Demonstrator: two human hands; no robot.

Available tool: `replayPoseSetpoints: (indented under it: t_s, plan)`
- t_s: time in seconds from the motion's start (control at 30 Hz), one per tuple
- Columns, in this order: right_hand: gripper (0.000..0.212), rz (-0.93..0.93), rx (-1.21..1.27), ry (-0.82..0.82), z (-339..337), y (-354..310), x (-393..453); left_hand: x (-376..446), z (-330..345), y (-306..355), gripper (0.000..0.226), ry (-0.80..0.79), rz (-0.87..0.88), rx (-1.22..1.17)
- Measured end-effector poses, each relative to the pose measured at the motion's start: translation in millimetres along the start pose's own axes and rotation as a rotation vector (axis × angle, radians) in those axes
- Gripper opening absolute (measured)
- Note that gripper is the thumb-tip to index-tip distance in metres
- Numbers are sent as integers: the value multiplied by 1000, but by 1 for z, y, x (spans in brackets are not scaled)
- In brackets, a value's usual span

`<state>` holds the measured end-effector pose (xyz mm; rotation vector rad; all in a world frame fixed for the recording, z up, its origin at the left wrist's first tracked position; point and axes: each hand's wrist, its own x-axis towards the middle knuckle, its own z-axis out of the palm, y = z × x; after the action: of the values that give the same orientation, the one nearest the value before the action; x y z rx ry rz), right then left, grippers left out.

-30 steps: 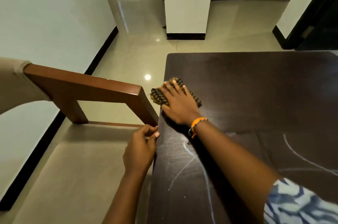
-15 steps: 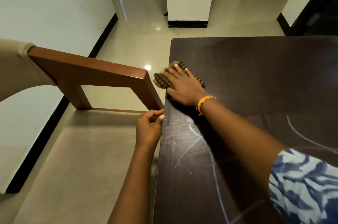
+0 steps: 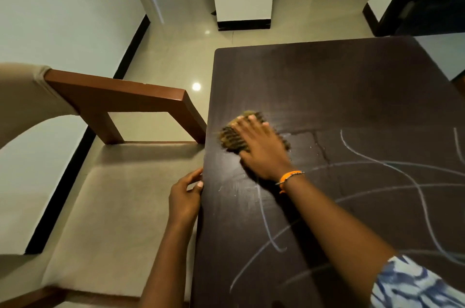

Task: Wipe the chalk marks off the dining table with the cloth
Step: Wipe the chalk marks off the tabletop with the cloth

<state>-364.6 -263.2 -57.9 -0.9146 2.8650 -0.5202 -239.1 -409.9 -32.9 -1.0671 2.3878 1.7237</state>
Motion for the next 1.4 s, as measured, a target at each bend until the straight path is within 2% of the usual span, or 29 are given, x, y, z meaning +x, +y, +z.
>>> replayPoseSetpoints:
  t_s: [0.17,0.23,0.3,0.43,0.6,0.67,0.73,0.83,0.97,1.03,1.1,1.17,1.3,1.4]
  plan:
    - [65,413,-50,144,-42,111,-36,0,-4,-6,39,-40,5,-22]
    - [64,559,-53,172,-45,122,-48,2,-5,-5,39,-47,-28,-66]
    - [64,618,-62,198,-38,107,-48,4,-6,-5,39,-61,-65,-98]
    - [69,475,-35,184,-7,24,-27,7,-8,-5,40,-81,-113,-114]
    - [68,88,57,45,38,-92,-4,0,-5,-4,38,-56,-158,-172]
    - [69,-11,34,-11,38,-93,-10,-8,-7,-6,37,-54,-183,-189]
    - [69,-42,29,5,30,-69,-20,-14,-11,-8,38,-101,-189,-172]
    - [70,88,7,49,6,-11,-38,-17,-15,-7,40,-150,-171,-117]
    - [67,412,-54,141,-28,72,-75,-14,-16,-4,40,-149,-143,-65]
    - [65,572,-62,193,-32,81,-88,-14,-18,-4,39,-150,-139,-59]
    - [66,677,-65,231,-23,59,-86,-14,-19,-4,39,-161,-150,-76]
    - [68,627,-80,204,-7,17,-75,-14,-19,-2,39,-153,-161,-85]
    - [70,217,17,79,32,-80,-49,-14,-14,1,38,-113,-190,-83]
    - [68,2,50,-12,38,-93,-48,-14,-17,3,35,-123,-227,-75]
